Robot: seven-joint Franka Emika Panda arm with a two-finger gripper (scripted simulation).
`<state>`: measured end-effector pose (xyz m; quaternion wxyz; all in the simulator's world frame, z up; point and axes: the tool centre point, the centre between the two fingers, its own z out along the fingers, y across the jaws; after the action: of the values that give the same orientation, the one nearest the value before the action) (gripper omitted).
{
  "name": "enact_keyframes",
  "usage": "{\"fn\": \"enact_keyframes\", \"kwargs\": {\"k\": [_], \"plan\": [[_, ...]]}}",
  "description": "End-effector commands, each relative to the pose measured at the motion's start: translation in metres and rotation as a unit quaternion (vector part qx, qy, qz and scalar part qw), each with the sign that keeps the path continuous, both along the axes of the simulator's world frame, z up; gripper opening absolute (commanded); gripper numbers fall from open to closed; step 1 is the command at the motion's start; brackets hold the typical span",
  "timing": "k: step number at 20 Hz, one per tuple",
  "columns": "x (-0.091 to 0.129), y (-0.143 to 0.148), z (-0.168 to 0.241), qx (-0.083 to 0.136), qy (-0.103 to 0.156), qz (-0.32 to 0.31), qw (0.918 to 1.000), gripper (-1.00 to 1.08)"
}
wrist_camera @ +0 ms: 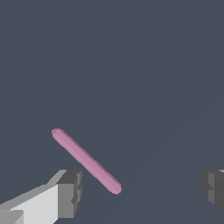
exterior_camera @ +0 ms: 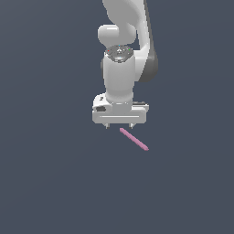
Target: Pick up the object and move it to a goal position.
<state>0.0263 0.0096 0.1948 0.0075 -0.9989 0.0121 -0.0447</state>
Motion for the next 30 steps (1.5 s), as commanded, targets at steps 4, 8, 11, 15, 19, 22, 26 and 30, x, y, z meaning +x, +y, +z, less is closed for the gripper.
{"fn": "enact_keyframes", "kwargs": {"k": [4, 8, 11, 15, 19, 22, 26, 30], "plan": [[0.0, -0.007, 0.001, 0.0, 0.0, -0.007, 1.0, 1.0], [0.001, -0.032, 0.003, 0.0, 0.001, -0.031, 0.9995, 1.0], [0.0, -0.041, 0.004, 0.001, 0.001, -0.04, 0.9992, 1.0], [0.0, -0.038, 0.003, 0.0, 0.002, -0.036, 0.9994, 1.0], [0.0, -0.035, -0.002, -0.002, 0.003, -0.021, 0.9998, 1.0], [-0.001, -0.029, -0.009, -0.005, 0.006, 0.001, 1.0, 1.0], [-0.003, -0.018, -0.022, -0.01, 0.01, 0.044, 0.9989, 1.0], [-0.007, -0.004, -0.041, -0.016, 0.016, 0.103, 0.9945, 1.0]]}}
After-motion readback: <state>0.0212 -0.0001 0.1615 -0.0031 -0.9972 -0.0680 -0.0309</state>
